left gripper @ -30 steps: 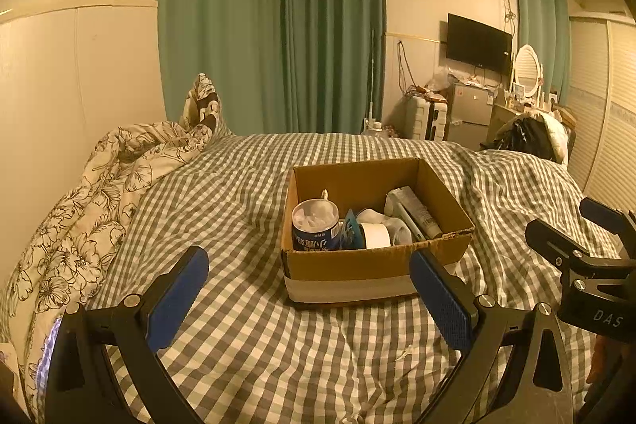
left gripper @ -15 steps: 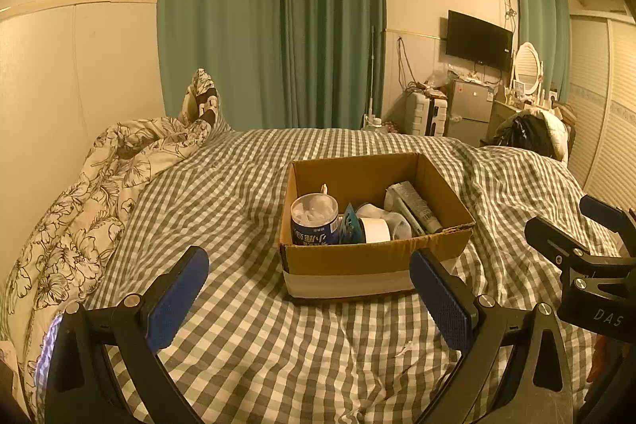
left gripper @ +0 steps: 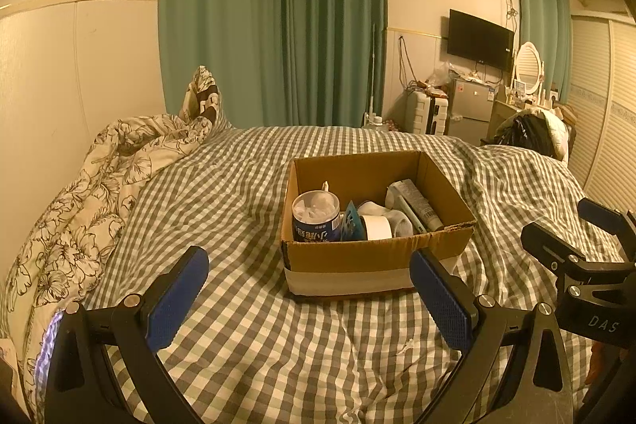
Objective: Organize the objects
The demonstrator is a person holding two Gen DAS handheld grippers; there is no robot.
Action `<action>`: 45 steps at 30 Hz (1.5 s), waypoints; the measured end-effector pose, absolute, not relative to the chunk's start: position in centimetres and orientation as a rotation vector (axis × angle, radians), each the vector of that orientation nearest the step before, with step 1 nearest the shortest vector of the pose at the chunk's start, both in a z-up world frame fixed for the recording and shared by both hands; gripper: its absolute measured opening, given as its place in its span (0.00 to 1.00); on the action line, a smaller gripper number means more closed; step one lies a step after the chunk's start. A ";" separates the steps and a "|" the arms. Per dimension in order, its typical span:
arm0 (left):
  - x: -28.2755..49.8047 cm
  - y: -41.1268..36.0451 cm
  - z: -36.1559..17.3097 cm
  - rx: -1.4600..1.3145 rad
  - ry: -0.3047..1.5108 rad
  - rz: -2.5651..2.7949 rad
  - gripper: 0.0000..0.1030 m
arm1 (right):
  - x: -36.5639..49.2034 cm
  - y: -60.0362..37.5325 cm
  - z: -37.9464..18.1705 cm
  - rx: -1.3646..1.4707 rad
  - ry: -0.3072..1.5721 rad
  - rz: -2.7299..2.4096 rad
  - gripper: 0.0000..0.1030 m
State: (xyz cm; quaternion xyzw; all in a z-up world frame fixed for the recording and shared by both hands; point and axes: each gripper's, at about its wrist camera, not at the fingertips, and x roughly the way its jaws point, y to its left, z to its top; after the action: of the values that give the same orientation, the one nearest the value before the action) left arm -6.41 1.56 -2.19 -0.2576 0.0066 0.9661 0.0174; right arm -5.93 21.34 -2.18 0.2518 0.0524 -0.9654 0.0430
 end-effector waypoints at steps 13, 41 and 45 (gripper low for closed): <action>-6.3 1.6 -2.4 -0.804 0.019 3.001 1.00 | -6.0 21.3 -2.3 0.773 0.163 -2.952 1.00; -6.1 1.9 -2.5 -0.812 0.032 3.006 1.00 | -5.8 21.4 -2.8 0.781 0.168 -2.948 1.00; -6.1 1.9 -2.4 -0.808 0.039 3.003 1.00 | -5.9 21.3 -2.8 0.782 0.169 -2.947 1.00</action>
State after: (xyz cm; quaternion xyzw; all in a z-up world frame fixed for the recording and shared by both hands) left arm -6.08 1.93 -2.43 -0.2596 0.0127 0.9655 0.0157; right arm -5.86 21.32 -2.84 0.2560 0.0552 -0.9641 0.0438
